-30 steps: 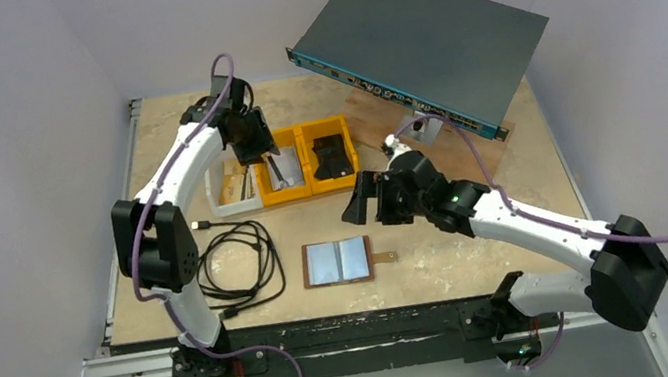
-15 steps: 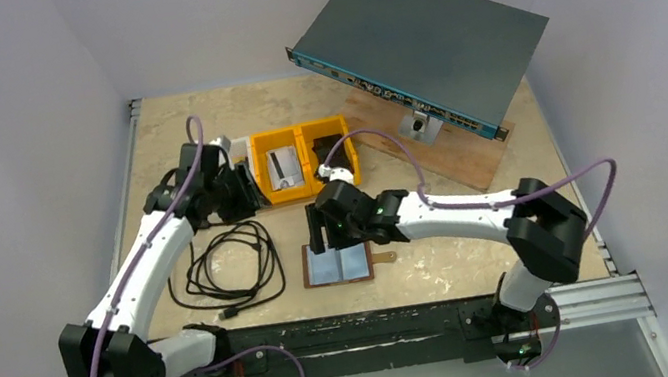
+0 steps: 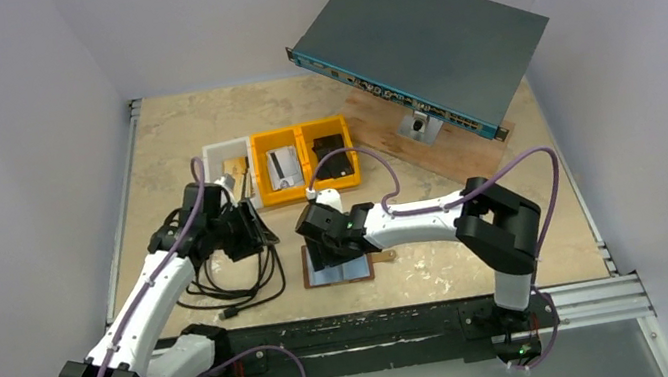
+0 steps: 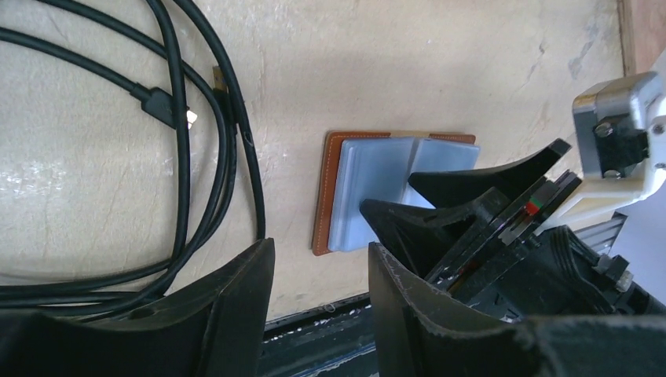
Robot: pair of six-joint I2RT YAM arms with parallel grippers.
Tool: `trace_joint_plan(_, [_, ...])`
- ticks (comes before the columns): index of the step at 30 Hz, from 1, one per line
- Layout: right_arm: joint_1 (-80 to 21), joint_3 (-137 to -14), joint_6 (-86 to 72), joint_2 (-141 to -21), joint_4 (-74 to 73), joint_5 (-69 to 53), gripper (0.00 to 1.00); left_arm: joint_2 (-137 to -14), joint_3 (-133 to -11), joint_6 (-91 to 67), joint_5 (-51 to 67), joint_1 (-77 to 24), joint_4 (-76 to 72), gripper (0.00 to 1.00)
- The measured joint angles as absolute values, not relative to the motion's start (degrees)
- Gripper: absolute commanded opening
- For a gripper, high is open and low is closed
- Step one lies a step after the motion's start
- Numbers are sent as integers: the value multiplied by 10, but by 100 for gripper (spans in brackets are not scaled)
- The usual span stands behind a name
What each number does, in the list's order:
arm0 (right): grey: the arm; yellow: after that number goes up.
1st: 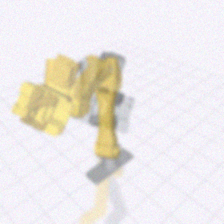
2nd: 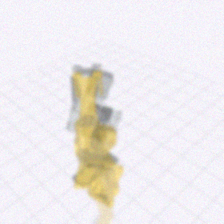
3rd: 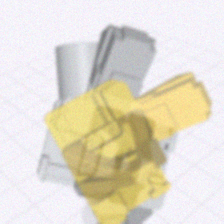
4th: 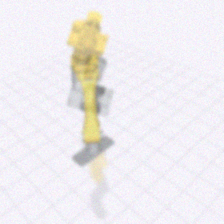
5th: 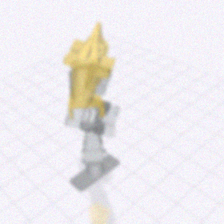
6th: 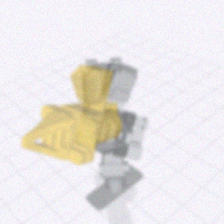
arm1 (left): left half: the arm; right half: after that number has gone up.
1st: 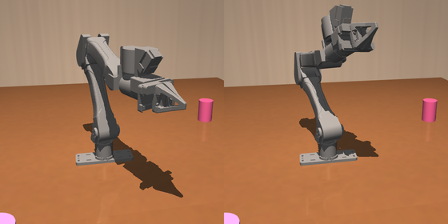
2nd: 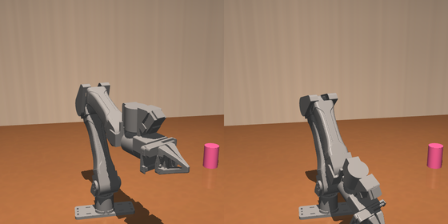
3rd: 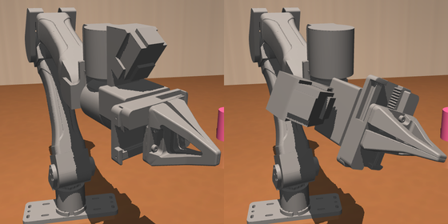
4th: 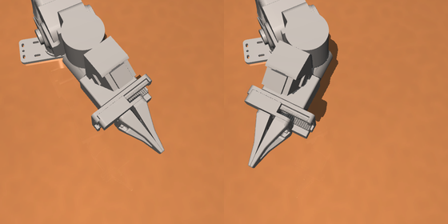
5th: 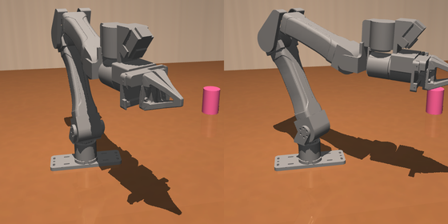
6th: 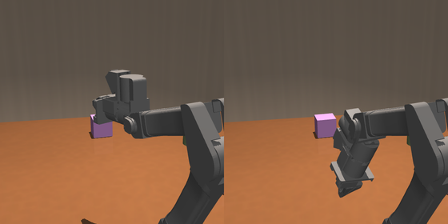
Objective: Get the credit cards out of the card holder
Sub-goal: Remove the credit card from the card holder.
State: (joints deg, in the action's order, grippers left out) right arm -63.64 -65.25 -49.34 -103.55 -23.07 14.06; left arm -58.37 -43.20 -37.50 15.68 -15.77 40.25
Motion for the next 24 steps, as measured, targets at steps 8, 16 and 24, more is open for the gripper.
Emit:
trace_joint_plan(8, [-637,-665,-500,-1053,-230,140,49,-593,-394,-390,173,-168,366,46])
trace_joint_plan(16, [-629,-613,-517,-1030,-167,122,23,-632,-377,-423,178,-237,319,37])
trace_joint_plan(24, [-598,-522,-528,-988,-58,64,13,-700,-367,-459,192,-283,258,16])
